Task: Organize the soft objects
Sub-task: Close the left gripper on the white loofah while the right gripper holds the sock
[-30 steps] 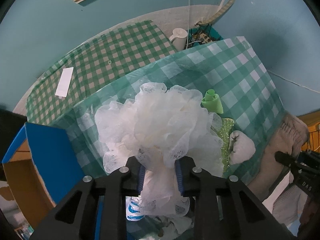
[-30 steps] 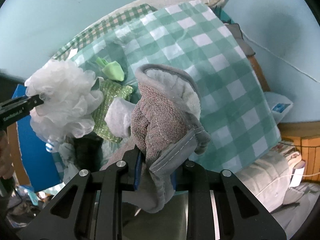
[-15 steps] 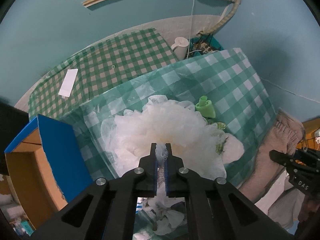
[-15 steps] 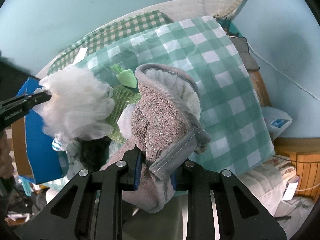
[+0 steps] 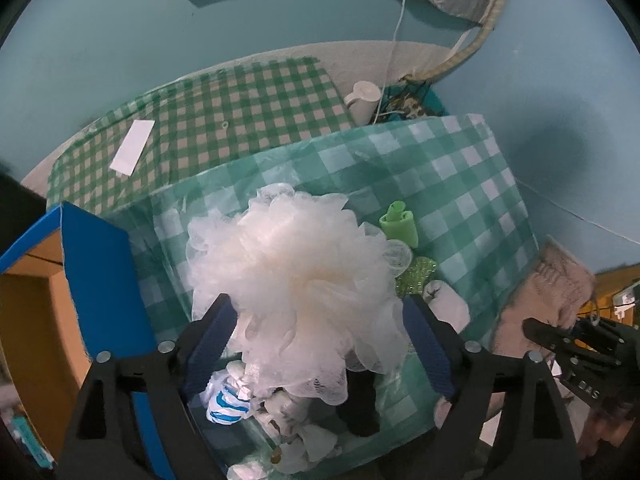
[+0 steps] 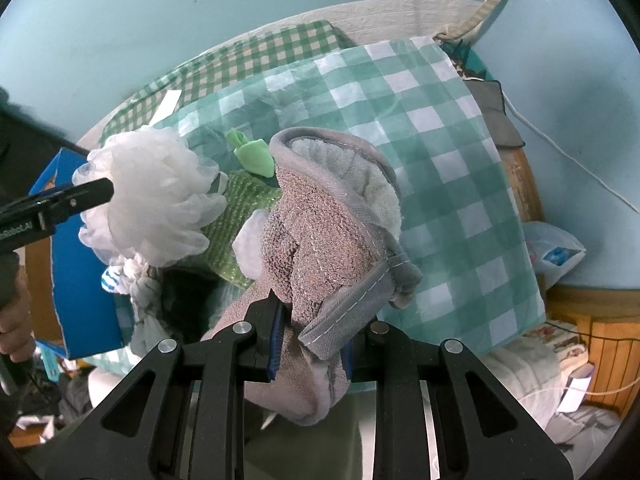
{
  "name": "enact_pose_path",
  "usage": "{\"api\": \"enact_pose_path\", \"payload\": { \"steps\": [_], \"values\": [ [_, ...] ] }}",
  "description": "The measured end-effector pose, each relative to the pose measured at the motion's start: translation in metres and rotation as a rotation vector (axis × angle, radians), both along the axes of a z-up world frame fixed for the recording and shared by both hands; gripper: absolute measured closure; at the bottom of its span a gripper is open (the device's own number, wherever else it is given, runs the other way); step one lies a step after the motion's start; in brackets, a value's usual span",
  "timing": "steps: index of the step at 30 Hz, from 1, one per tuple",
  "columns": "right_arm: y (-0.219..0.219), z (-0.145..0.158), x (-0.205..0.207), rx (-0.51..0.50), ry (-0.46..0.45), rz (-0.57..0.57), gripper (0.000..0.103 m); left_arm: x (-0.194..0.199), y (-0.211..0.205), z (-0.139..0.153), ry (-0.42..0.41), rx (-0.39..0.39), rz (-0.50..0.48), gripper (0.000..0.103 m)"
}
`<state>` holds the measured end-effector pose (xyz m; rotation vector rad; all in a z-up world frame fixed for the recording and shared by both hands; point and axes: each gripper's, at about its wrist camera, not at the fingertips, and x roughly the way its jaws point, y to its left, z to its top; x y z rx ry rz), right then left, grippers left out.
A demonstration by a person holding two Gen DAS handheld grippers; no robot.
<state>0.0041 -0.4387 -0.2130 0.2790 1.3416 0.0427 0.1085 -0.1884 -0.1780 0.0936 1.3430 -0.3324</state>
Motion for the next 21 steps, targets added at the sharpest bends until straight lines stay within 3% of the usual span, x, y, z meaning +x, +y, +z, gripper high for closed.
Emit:
{"api": "enact_pose_path", "payload": {
  "steps": [6,15,21],
  "values": [
    [-0.002,-0.001,0.001,0.002,0.0,0.005,0.081,0.013,-0.004,-0.025,0.063,0.052,0.034,0.016],
    [-0.005,-0.004,0.007,0.004,0.014,0.013,0.081,0.023,-0.017,-0.058,0.095,0.154,-0.008,0.007],
    [-0.004,-0.002,0.01,-0.005,0.012,0.024,0.081,0.028,-0.016,-0.07,0.109,0.157,0.002,0.005]
  ]
}}
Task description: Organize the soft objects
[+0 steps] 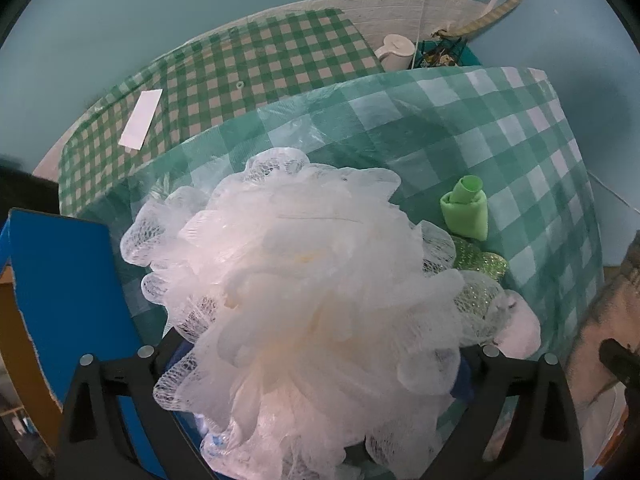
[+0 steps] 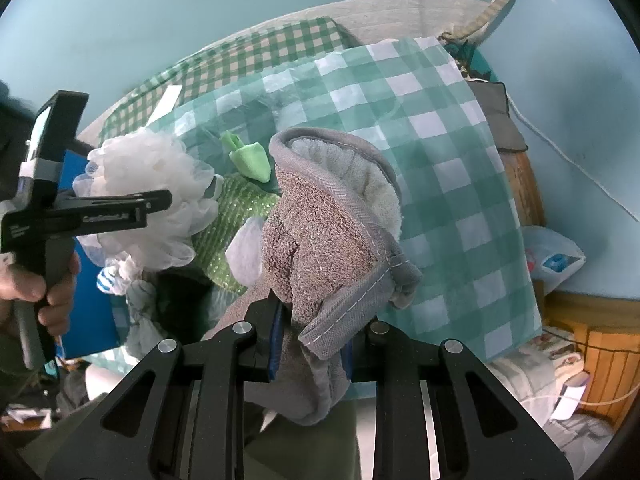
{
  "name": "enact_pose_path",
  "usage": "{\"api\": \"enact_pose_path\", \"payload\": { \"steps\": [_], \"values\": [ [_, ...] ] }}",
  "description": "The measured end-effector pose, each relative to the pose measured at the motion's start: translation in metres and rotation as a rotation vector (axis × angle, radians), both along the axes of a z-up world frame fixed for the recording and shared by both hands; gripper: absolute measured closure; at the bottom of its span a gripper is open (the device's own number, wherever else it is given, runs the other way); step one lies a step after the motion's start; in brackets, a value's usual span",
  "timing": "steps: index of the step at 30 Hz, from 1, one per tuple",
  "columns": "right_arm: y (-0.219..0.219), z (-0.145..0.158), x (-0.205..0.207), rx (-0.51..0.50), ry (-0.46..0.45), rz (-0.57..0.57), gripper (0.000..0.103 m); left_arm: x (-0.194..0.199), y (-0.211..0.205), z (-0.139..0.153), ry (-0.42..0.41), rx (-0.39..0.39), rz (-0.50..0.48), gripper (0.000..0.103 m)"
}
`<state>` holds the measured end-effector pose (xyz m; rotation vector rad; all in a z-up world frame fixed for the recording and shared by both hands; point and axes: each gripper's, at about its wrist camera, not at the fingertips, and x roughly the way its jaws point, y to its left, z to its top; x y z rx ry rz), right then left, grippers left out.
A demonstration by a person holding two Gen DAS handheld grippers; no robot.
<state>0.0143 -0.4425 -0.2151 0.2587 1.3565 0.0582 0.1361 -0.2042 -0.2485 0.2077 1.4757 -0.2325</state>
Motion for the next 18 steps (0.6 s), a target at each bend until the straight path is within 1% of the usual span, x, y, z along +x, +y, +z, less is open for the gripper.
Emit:
{"api": "enact_pose_path", "payload": {
  "steps": [1,3,5,6,8,9,11,14,18],
  "values": [
    [0.0,0.0,0.001,-0.001,0.0,0.002,0.081,0.0,0.0,0.0,-0.004,-0.001,-0.001,0.006],
    [0.001,0.001,0.002,-0.002,-0.002,0.005,0.081,0.0,-0.001,-0.001,-0.013,-0.001,-0.011,0.012],
    [0.002,0.002,0.002,-0.003,-0.003,0.01,0.081,-0.001,-0.001,-0.001,-0.027,0.005,-0.024,0.022],
    [0.002,0.002,0.003,-0.004,-0.004,0.013,0.081,-0.002,-0.001,0.0,-0.03,0.003,-0.03,0.025],
    [0.003,0.002,0.004,-0.004,-0.004,0.017,0.081,-0.002,-0.001,0.0,-0.037,0.007,-0.038,0.034],
    [0.004,0.003,0.004,-0.004,-0.005,0.019,0.081,-0.002,-0.001,0.001,-0.039,0.004,-0.044,0.036],
    [0.005,0.004,0.004,-0.006,-0.008,0.023,0.081,-0.003,0.0,0.005,-0.048,-0.002,-0.054,0.043],
    [0.007,0.006,0.005,-0.007,-0.014,0.032,0.081,-0.006,0.001,0.01,-0.052,-0.012,-0.063,0.048],
    [0.01,0.009,0.006,-0.008,-0.018,0.045,0.081,-0.011,0.003,0.02,-0.07,-0.025,-0.062,0.05]
  ]
}}
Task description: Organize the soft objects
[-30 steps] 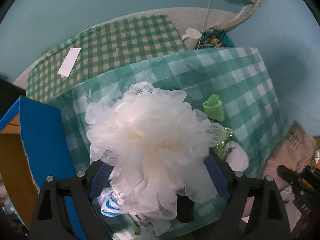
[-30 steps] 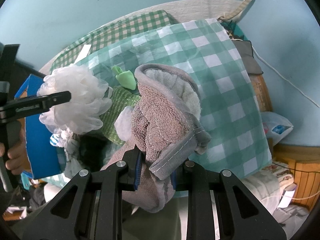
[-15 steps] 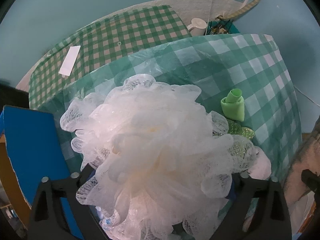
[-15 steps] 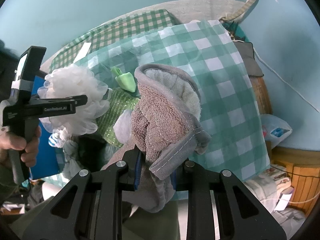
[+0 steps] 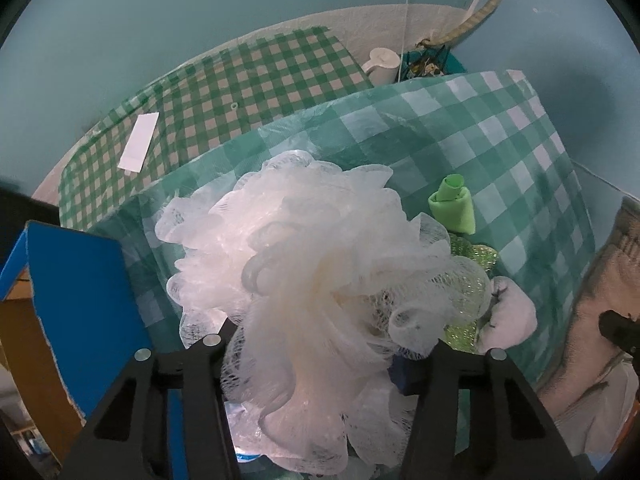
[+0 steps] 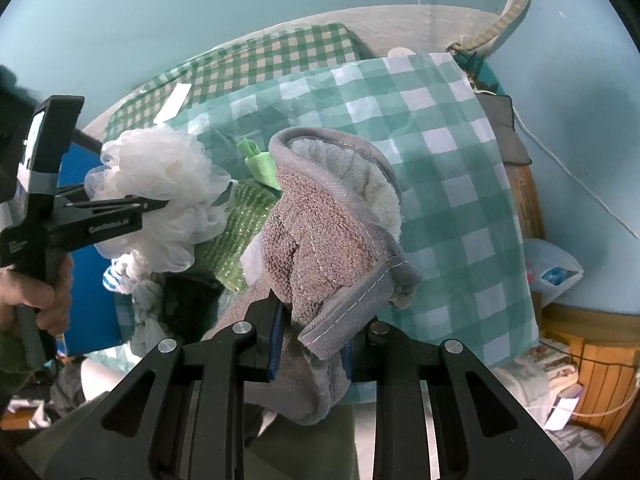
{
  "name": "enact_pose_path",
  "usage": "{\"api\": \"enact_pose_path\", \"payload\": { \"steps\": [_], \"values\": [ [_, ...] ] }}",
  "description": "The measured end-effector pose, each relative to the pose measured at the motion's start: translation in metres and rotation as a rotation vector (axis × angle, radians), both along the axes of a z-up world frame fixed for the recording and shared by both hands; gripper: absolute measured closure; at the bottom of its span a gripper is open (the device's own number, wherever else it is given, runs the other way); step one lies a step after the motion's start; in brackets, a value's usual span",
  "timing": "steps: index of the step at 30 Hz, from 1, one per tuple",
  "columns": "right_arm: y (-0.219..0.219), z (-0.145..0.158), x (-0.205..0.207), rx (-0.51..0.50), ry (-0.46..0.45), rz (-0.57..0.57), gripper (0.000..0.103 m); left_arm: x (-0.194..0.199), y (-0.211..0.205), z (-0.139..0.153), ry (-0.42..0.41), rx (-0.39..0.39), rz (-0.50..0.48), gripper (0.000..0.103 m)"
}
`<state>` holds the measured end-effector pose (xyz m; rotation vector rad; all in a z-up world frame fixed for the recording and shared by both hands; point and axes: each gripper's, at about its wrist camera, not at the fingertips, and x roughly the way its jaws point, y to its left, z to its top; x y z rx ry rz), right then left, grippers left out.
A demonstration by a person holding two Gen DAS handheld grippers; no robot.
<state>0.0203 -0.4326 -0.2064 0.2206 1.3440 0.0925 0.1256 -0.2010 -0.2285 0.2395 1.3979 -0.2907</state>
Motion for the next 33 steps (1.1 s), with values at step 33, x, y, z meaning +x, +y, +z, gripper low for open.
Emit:
{"api": "enact_pose_path", "payload": {
  "steps": [33],
  "values": [
    [0.031,0.042,0.003,-0.061,-0.103,0.149,0.081,-0.04,0.038,0.094,-0.153,-0.128,0.098,0.066]
  ]
}}
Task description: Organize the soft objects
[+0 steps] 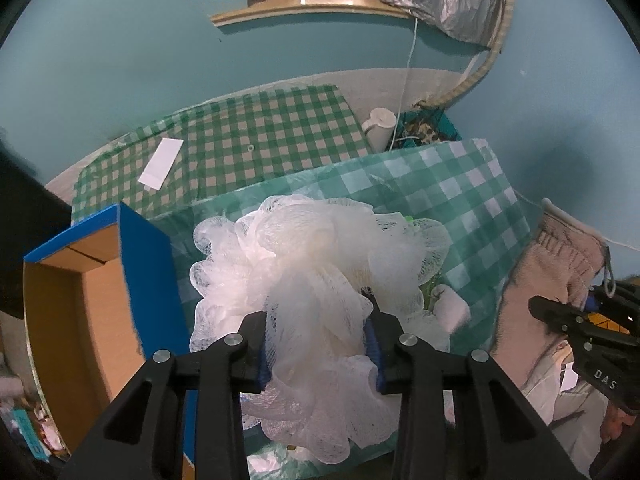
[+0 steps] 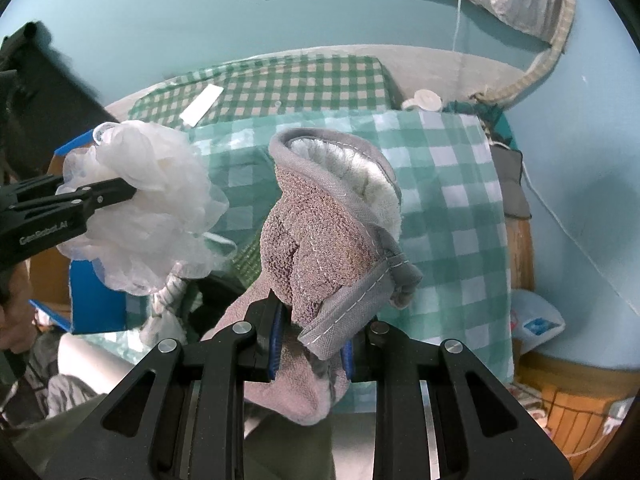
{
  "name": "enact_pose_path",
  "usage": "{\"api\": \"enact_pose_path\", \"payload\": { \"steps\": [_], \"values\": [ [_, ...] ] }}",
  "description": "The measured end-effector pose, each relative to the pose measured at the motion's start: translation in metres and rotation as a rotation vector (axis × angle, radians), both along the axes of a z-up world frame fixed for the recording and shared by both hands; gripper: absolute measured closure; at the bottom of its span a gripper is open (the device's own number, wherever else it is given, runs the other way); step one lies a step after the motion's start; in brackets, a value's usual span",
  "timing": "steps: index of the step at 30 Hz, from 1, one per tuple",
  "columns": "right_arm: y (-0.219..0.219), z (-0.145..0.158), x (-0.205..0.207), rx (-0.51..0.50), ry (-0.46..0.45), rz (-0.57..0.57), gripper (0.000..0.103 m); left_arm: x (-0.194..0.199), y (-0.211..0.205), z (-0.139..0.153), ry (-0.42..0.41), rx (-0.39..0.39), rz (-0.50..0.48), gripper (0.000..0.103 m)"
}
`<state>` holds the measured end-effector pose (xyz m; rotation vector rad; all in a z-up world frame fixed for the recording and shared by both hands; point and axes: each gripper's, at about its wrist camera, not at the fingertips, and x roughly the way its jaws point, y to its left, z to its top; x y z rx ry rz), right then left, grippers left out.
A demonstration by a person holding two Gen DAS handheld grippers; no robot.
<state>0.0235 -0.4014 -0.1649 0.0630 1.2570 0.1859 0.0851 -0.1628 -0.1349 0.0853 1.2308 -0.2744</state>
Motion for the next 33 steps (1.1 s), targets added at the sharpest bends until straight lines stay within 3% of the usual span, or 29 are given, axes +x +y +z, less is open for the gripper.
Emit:
{"api": "enact_pose_path", "payload": {
  "steps": [11,15,19,33],
  "values": [
    [0.023,0.016,0.014,-0.001,-0.041,0.084,0.081,-0.012,0.026,0.029,-0.03,-0.054,0.064,0.075],
    [0.032,0.011,0.022,0.005,-0.039,0.097,0.081,-0.006,0.023,0.008,-0.002,-0.047,0.069,0.076],
    [0.039,0.008,0.022,0.008,-0.033,0.107,0.081,0.002,0.02,-0.016,0.065,-0.046,0.071,0.085],
    [0.04,0.014,0.018,0.002,-0.044,0.121,0.081,-0.008,0.025,0.011,0.008,-0.056,0.049,0.093]
  ]
}}
